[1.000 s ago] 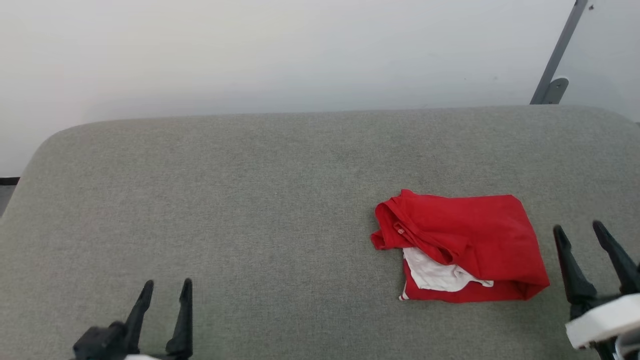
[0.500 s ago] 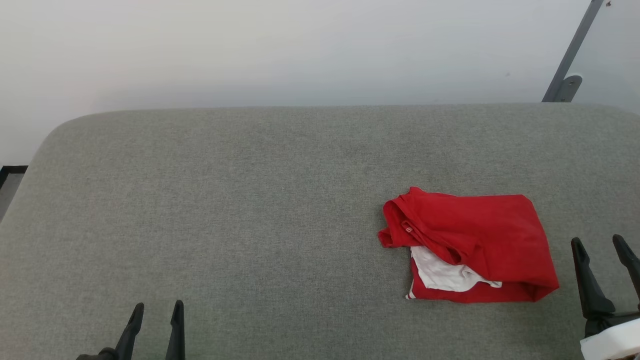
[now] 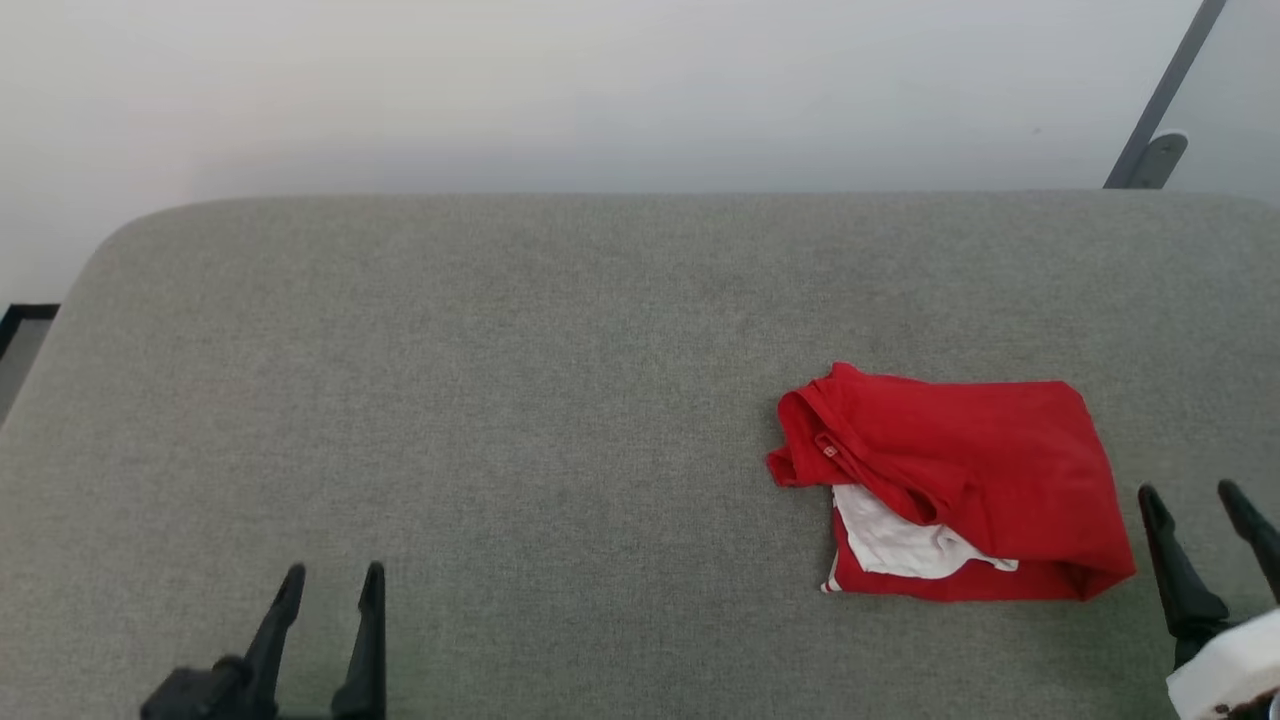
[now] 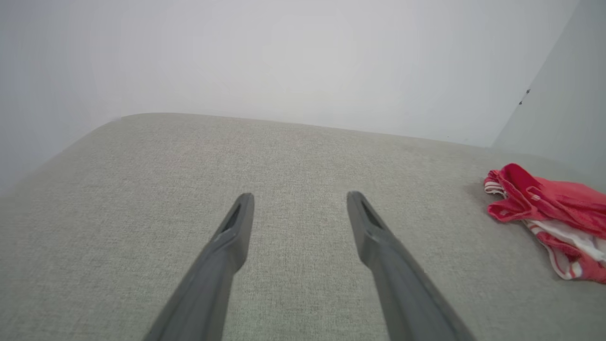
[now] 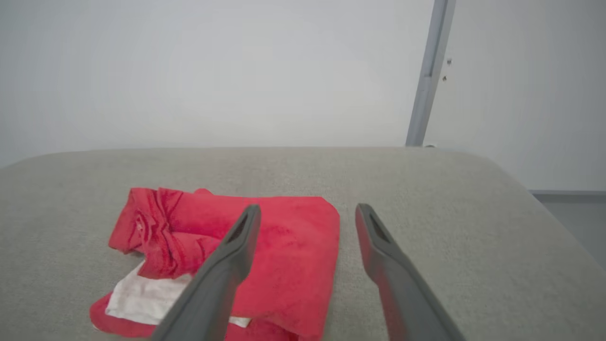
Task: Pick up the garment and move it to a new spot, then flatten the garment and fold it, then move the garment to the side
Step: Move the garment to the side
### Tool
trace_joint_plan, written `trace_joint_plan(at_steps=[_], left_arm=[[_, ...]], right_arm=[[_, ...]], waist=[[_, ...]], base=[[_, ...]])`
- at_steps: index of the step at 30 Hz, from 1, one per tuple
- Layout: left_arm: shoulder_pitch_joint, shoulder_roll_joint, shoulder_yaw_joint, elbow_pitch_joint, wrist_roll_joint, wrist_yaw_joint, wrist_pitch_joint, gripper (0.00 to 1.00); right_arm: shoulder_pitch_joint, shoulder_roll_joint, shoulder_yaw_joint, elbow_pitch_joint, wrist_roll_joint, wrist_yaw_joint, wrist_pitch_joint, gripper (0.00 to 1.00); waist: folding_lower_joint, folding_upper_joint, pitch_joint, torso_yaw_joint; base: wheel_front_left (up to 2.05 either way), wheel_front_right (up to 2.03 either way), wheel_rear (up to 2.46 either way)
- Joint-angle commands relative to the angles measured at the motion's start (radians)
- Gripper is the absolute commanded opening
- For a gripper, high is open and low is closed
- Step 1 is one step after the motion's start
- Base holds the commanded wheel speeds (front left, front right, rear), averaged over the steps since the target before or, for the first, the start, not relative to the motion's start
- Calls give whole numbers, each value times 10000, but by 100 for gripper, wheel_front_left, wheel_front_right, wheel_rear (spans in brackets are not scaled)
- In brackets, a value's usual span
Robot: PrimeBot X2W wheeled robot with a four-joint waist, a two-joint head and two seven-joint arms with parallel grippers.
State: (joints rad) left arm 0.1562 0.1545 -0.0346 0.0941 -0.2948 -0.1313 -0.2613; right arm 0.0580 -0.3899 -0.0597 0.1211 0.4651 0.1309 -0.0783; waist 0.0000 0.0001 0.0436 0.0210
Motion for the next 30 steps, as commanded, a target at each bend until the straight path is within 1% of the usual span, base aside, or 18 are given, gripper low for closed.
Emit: trace_joint_plan(at_steps=[1,3,5,9,11,14,17,19,21,25,30], left_arm=[[-258,34,-121,34,-15,13,-52,100],[-535,145,-351,154,-23,13,-52,100],[-913,252,-531,239,-39,13,-52,100],[-1667,326,-801,398,-115,13,-52,100],[-1987,368,-929,492,-111,13,-52,100],[-2445,398,-1149,583,-137,13,-52,100],[-2839,409,-1272,640,-152,13,-52,100],[-3065,410,-1350,650,-166,13,-52,100],[-3295,402,-1379,663,-182,13,-52,100],[-3489,303,-1375,630,-173,13,-52,100],[-3702,316,-1360,705,-230,13,-52,100]], right_arm=[[-218,-228,82,128,50,-4,373,100],[-566,-520,186,461,207,-4,1383,100],[-1062,-957,471,591,368,-2,2282,100],[-2103,-1867,1164,840,1202,-4,4226,100],[-2585,-2205,1552,1020,1711,-4,5209,100],[-3357,-2540,1928,1229,2447,-4,6458,100],[-3920,-2630,2430,1368,2924,-2,7601,100],[-4313,-2569,2492,1569,3153,-4,8000,100],[-4545,-2523,2776,1679,3189,-4,8299,100],[-4782,-2357,3003,1987,3164,-4,8585,100],[-4773,-2095,3397,2377,3181,-30,8885,100]], waist=[[0,-1,124,8],[0,-1,315,14],[0,-1,541,6],[0,-1,1098,-23],[0,-1,1346,-26],[0,-1,1706,-16],[0,-1,2083,13],[0,-1,2341,59],[0,-1,2581,120],[0,-1,2891,193],[0,-1,3268,249]], base=[[0,0,0],[0,0,0],[0,0,0],[0,0,0],[0,0,0],[0,0,0],[0,0,0],[0,0,0],[0,0,0],[0,0,0],[0,0,0]])
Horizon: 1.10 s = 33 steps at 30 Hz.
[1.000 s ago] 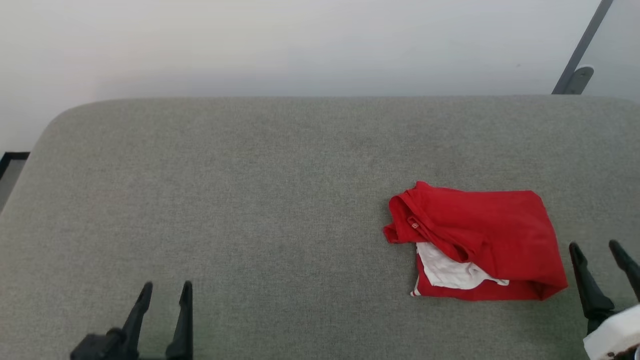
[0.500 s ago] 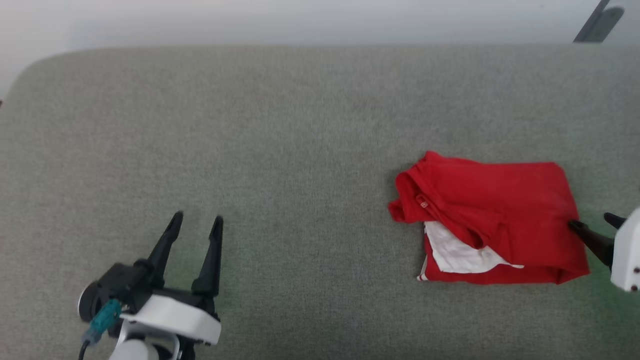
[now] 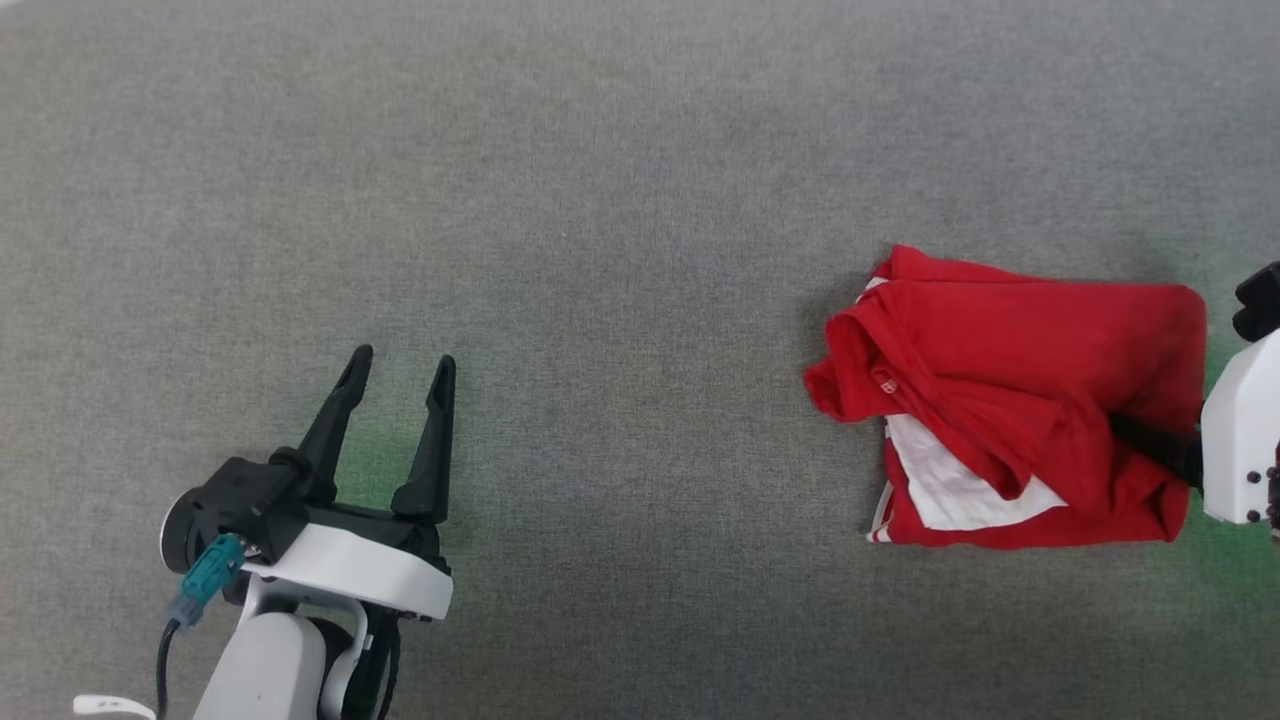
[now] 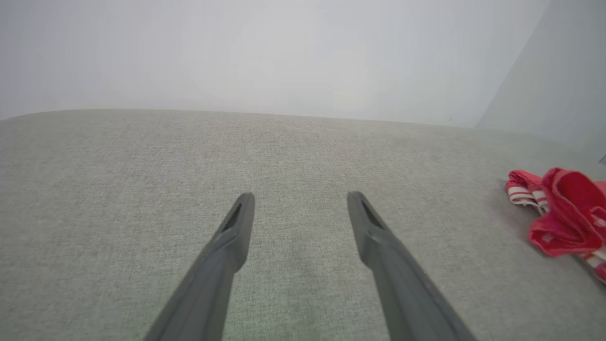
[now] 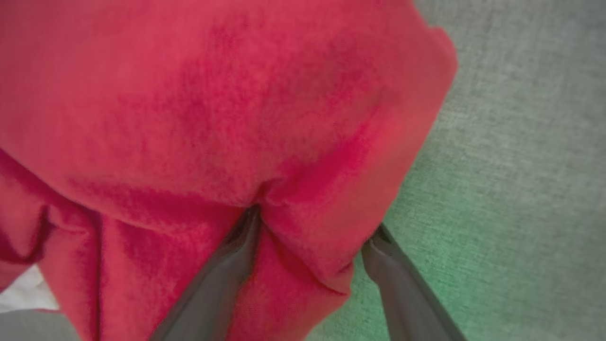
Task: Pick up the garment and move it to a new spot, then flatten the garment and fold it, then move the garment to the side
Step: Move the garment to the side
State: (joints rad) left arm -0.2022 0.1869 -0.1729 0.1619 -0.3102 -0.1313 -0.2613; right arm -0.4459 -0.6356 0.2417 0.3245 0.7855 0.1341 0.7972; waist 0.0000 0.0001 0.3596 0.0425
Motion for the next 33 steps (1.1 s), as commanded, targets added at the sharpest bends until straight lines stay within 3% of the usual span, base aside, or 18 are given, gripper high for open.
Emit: trace_joint_plan(at_steps=[1,2,3,4,11,20,27,33], left_arm=[[-140,-24,40,30,-62,13,-52,100],[-154,-41,61,22,-21,13,-52,100],[-170,-43,84,21,19,13,-52,100],[-201,-33,81,25,36,13,-52,100],[-345,227,-82,-45,177,13,-51,100],[-1205,770,-577,-518,269,13,-51,100],[-2681,1448,-1438,-765,282,13,-51,100],[-4409,1884,-2311,-761,100,13,-51,100]], right_arm=[[284,387,423,402,-31,-64,113,89],[294,412,452,448,-48,-66,38,48],[278,471,444,485,-18,-69,-35,27],[274,515,439,503,18,-70,-106,0],[-32,466,-161,263,98,-86,-1291,0],[360,-144,-1832,3,203,-55,-2475,0],[169,-738,-3018,706,-219,-38,-3322,0],[-787,-979,-3622,1987,-623,-38,-4300,0]], waist=[[0,-1,146,31],[0,-1,176,19],[0,-1,201,-6],[0,-1,220,-43],[0,-1,344,-681],[0,-1,976,-1961],[0,-1,1748,-2783],[0,-1,2460,-3062]], base=[[0,0,0],[0,0,0],[0,0,0],[0,0,0],[0,0,0],[0,0,0],[0,0,0],[0,0,0]])
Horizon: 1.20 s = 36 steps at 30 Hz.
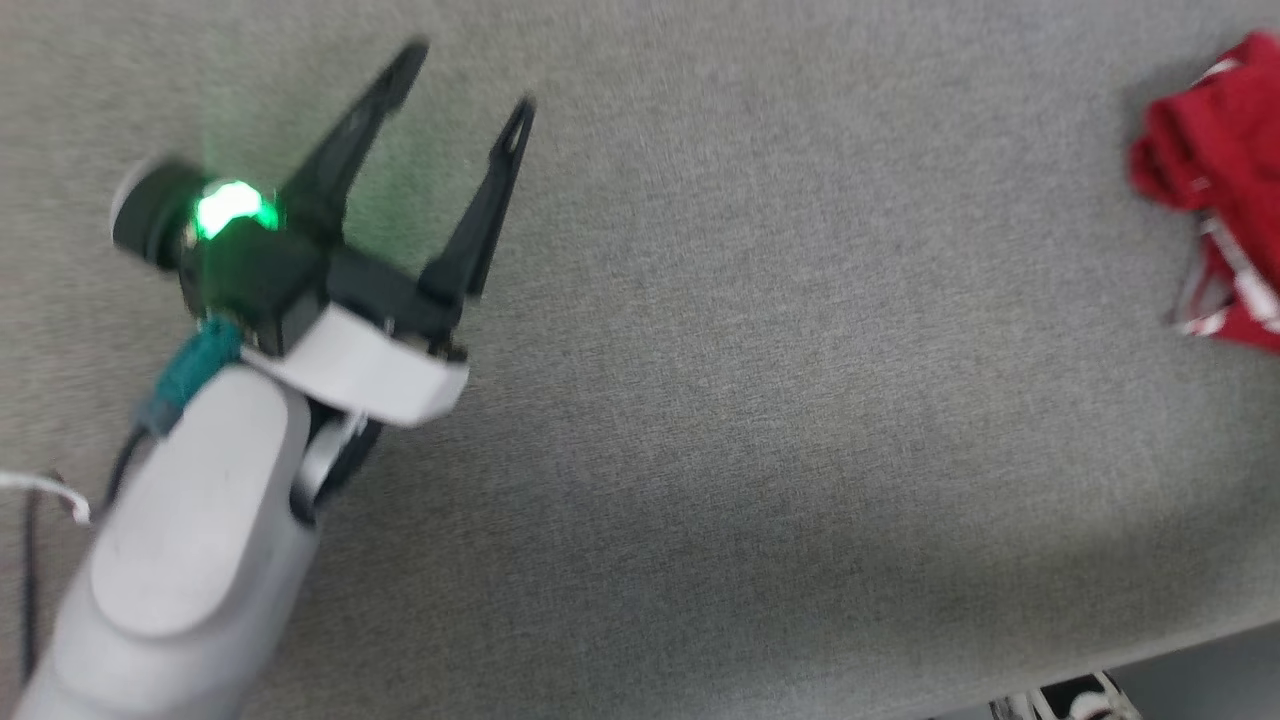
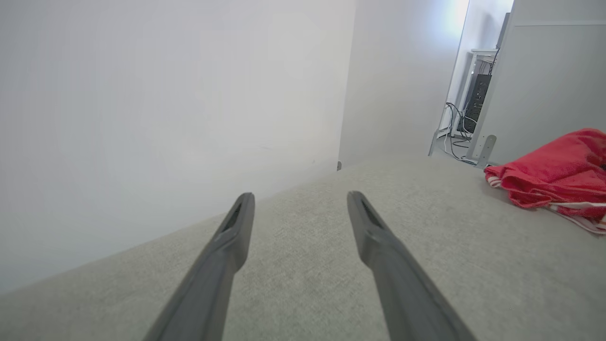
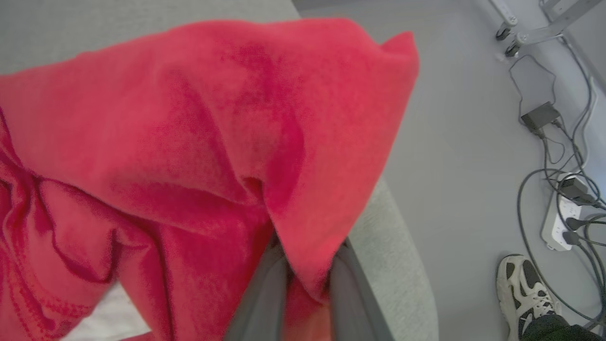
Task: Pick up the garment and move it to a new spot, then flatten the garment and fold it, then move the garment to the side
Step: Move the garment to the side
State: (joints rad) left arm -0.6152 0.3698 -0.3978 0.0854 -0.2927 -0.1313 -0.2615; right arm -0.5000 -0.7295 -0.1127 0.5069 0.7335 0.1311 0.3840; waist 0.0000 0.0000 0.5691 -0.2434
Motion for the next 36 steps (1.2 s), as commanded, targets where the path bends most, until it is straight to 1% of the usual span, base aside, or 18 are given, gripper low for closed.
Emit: trace_joint_plan(at_steps=[1,2,3,8,13,20,25,26,27,32,36], left_arm=[[-590,103,-209,53,-77,15,-49,100],[-875,131,-319,71,-126,15,-49,100],[-875,131,-319,71,-126,15,-49,100],[-2092,265,-896,148,-274,16,-49,100],[-2824,289,-1164,214,-383,16,-47,100],[-3063,478,-1320,237,-465,16,-49,100],[-2991,567,-1303,280,-481,16,-49,100],[-2920,551,-1274,302,-499,16,-49,100],[-2868,533,-1255,322,-495,16,-49,100],[-2445,328,-1058,470,-553,70,-49,100],[-1897,113,-765,617,-670,81,-49,100]], right_arm=[[-459,-103,-138,443,-227,-7,-415,0],[-685,-109,-175,729,-339,-7,-628,0],[-685,-109,-175,729,-339,-7,-628,0],[-1926,-108,-259,2345,-960,-7,-1754,0],[-3166,24,-518,3992,-1847,-7,-3055,0],[-4424,282,-603,5893,-3007,-7,-4311,0],[-4950,389,-575,6739,-3481,-8,-4943,0],[-5059,349,-498,6959,-3740,-8,-5244,46],[-5109,373,-445,7046,-3834,-8,-5380,100],[-5150,409,-9,7139,-4218,-8,-5740,100],[-4873,598,666,6772,-4178,-8,-5809,100]], waist=[[0,0,484,-195],[0,0,590,-201],[0,0,590,-201],[0,0,1025,-109],[0,0,1221,25],[0,0,1334,86],[0,0,1280,127],[0,0,1193,157],[0,0,1131,171],[0,0,597,306],[0,0,42,544]], base=[[0,0,0],[0,0,0],[0,0,0],[0,0,0],[0,0,0],[0,0,0],[0,0,0],[0,0,0],[0,0,0],[0,0,0],[0,0,0]])
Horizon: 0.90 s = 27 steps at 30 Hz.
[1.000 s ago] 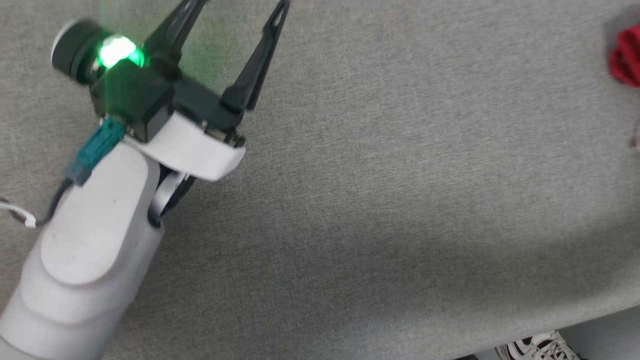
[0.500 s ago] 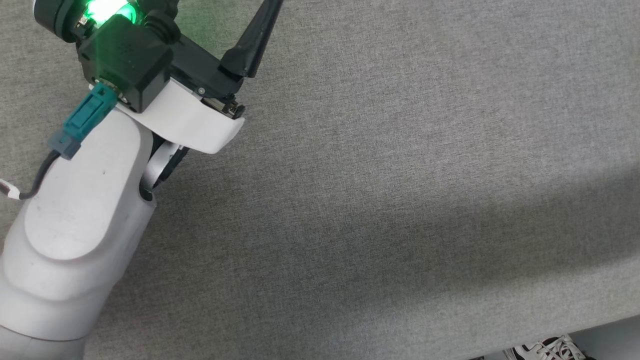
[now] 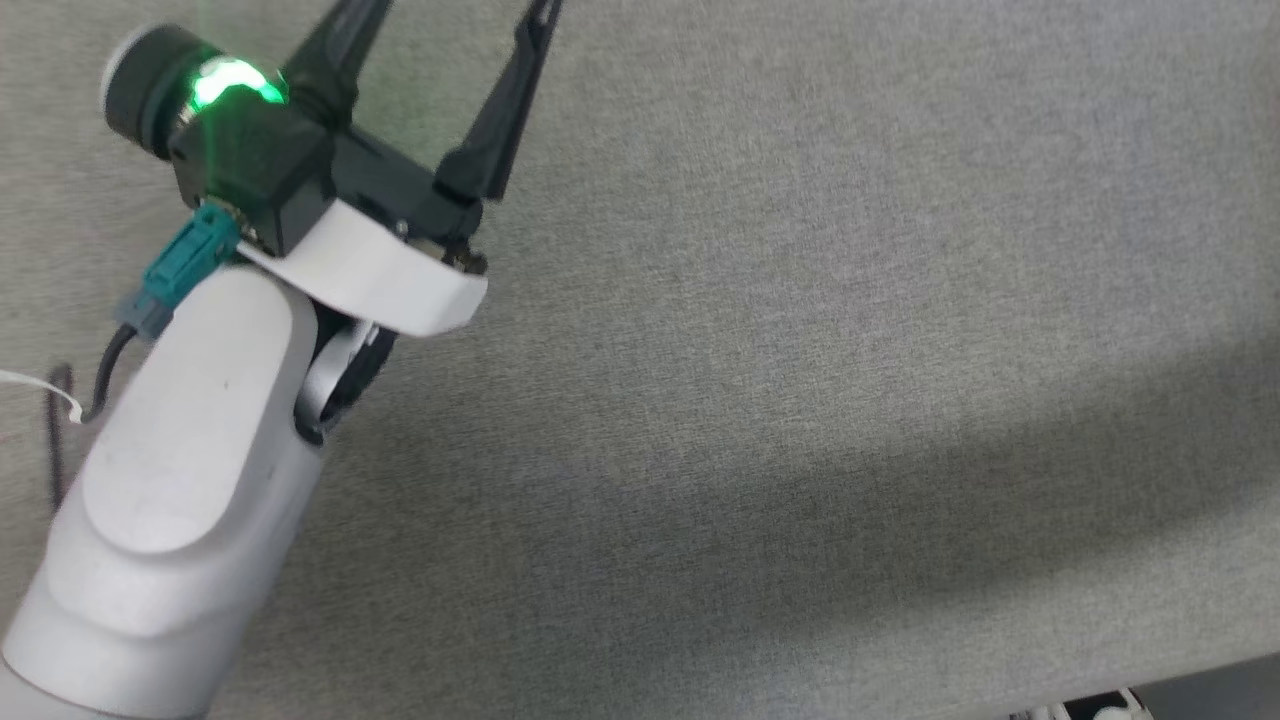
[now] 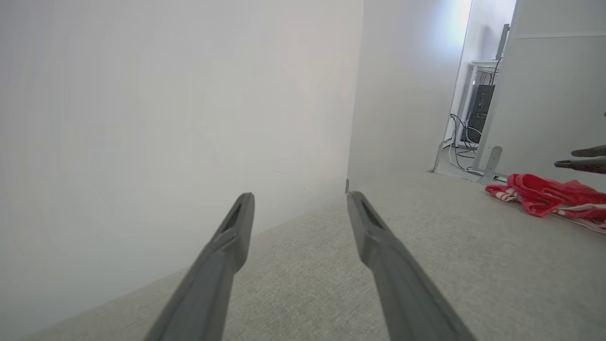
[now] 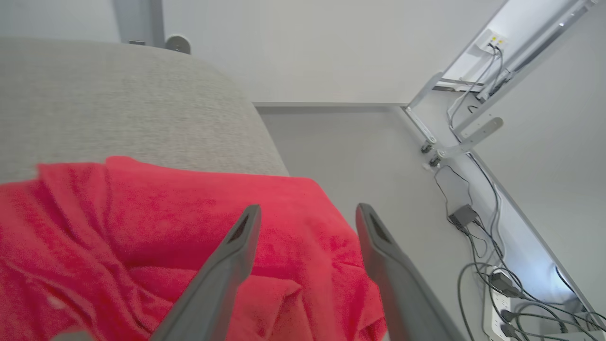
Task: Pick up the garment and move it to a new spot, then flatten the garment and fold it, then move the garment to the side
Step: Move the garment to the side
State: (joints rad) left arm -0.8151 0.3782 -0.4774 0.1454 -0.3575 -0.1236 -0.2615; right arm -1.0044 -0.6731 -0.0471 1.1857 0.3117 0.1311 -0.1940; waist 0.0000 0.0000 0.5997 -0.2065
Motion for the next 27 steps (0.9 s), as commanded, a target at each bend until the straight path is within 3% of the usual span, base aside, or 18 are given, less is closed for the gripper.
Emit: trace_joint_plan(at_steps=[1,13,27], left_arm=[[265,-67,134,53,-62,7,-49,100],[2692,-743,1316,921,-153,-44,-49,100],[5770,-1938,3158,1799,-212,-80,-49,100]], right_arm=[[247,80,172,-122,97,-8,-63,100],[1934,764,2005,-1514,1089,-8,-286,100],[5089,2066,2077,-3842,1332,-6,-714,100]], waist=[[0,0,-419,251],[0,0,-2492,1187],[0,0,-4497,2237]], base=[[0,0,0],[0,0,0],[0,0,0]])
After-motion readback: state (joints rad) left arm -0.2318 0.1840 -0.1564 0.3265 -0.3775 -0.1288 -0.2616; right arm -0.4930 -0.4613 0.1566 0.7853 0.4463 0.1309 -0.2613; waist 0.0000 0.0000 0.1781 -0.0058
